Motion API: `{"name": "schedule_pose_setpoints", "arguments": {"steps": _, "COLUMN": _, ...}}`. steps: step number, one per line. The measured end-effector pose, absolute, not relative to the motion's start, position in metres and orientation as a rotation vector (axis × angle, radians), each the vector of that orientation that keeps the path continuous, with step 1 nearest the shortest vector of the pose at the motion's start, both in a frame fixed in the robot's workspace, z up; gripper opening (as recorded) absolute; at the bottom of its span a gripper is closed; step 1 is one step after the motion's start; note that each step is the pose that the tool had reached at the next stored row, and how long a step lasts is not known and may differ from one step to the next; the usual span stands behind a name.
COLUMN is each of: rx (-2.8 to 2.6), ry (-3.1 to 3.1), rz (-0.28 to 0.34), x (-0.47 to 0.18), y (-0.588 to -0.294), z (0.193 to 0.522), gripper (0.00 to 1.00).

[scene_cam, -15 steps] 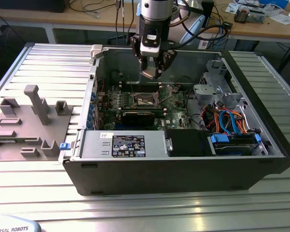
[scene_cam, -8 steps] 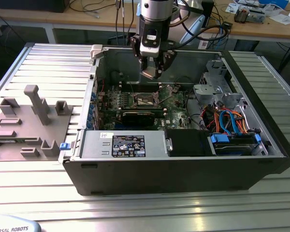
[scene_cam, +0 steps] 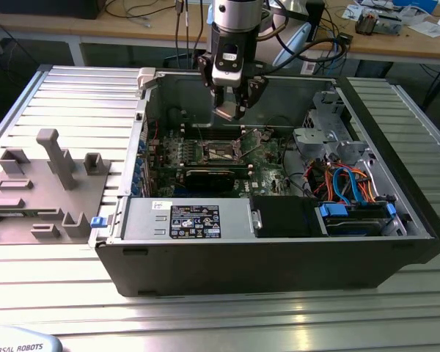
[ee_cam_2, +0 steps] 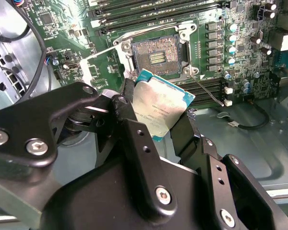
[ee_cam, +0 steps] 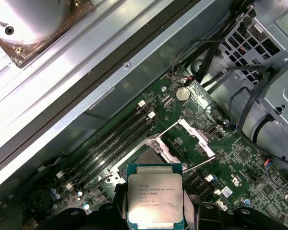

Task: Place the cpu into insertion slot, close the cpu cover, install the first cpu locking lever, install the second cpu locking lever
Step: 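Place the cpu into insertion slot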

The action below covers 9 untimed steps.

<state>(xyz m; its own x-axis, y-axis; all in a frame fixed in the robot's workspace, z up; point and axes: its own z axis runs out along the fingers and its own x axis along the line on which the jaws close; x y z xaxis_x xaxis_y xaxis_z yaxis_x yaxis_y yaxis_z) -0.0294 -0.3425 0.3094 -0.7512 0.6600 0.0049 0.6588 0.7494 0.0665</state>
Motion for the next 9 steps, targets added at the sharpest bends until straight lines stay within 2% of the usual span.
{"name": "schedule_pose_setpoints", "arguments": {"steps": 9, "rx": 1.1, "ry": 2.914, "rz": 0.07, "x": -0.0294, "y": -0.3425, "z": 0.3089, "gripper": 0.55}}
